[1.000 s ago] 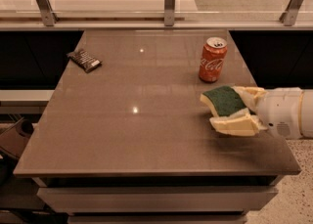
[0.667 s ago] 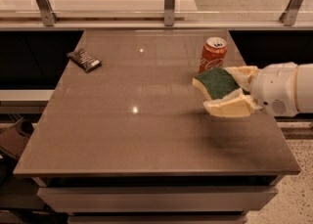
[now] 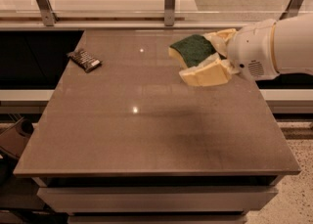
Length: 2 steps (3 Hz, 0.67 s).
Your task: Move sponge near rxbar chocolate
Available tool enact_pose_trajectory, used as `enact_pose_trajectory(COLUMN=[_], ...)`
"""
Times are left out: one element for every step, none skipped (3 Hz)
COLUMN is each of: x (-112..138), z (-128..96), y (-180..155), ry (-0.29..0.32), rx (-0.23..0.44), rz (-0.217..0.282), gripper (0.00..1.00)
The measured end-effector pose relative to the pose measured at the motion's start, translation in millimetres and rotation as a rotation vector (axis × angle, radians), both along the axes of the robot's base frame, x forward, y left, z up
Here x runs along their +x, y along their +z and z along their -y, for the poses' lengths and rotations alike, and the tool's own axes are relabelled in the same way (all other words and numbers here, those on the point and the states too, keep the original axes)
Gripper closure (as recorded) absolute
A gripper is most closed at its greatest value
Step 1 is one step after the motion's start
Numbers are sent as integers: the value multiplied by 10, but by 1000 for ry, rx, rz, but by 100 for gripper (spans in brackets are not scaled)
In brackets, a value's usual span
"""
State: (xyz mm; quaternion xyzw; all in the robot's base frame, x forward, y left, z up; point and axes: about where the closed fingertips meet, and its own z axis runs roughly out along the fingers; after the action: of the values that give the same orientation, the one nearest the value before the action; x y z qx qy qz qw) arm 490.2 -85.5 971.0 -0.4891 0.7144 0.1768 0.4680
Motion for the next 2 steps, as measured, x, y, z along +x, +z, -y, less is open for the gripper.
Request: enact_pose_trajectory(x=[209,712], z=[-319,-637], y=[203,338], ry=[13,4], rx=[-4,19], rz=[3,-8], gripper=[100,100])
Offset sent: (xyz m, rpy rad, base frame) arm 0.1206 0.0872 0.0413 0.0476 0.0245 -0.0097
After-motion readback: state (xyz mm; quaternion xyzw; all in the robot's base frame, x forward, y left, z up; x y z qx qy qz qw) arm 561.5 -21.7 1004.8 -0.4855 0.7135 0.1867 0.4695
